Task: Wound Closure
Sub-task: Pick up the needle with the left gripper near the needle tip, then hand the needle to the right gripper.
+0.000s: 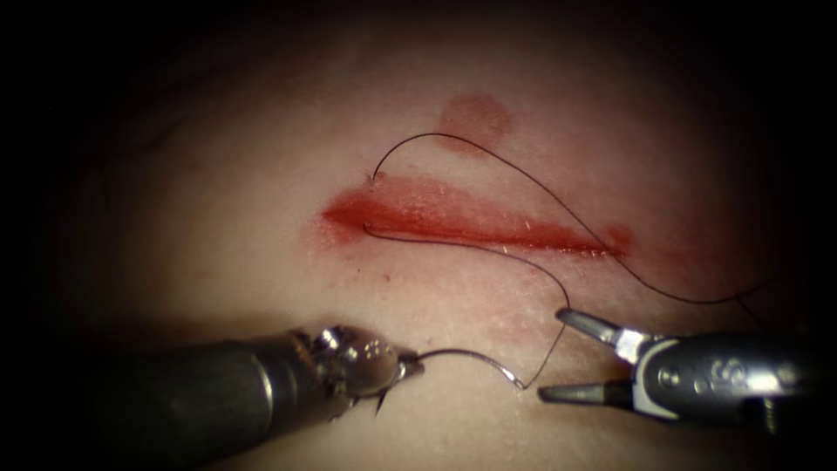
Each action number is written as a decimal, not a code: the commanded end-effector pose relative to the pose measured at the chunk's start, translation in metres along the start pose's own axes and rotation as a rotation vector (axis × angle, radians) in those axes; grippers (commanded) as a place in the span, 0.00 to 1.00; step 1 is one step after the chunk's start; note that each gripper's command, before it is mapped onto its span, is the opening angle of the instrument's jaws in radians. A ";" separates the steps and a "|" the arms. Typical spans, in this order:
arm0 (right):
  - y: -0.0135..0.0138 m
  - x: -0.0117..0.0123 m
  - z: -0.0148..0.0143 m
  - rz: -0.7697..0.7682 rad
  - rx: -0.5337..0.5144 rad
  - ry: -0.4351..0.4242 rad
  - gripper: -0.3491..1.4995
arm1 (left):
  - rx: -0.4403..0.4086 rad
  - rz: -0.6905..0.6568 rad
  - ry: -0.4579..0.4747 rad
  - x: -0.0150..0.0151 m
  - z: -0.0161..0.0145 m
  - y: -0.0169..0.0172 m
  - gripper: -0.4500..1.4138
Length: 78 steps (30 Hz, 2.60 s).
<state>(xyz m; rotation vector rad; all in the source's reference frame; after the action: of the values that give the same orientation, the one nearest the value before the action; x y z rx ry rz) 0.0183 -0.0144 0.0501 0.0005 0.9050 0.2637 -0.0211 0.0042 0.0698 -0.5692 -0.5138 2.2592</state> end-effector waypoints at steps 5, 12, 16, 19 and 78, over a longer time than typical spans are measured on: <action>-0.0006 0.0011 -0.0011 0.020 -0.011 0.055 0.61 | -0.080 -0.054 0.079 0.0000 -0.0008 -0.0021 0.05; -0.0008 0.0038 -0.0029 0.083 -0.052 0.161 0.86 | -0.175 -0.104 0.141 -0.0005 -0.0007 -0.0042 0.05; -0.0012 0.0036 -0.0029 0.096 -0.052 0.177 0.88 | -0.270 -0.152 0.202 -0.0006 -0.0007 -0.0048 0.05; -0.0015 0.0028 -0.0020 0.101 -0.048 0.165 0.88 | -0.373 -0.198 0.261 -0.0004 -0.0009 -0.0050 0.05; 0.0076 -0.0051 0.0093 0.720 -0.003 0.382 0.84 | -1.059 -0.514 0.978 0.0048 -0.0071 -0.0057 0.05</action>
<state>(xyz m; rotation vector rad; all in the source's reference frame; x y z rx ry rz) 0.0201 -0.0066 0.0602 0.2834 1.2647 0.9628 -0.0165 0.0129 0.0650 -1.6835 -1.1158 0.8809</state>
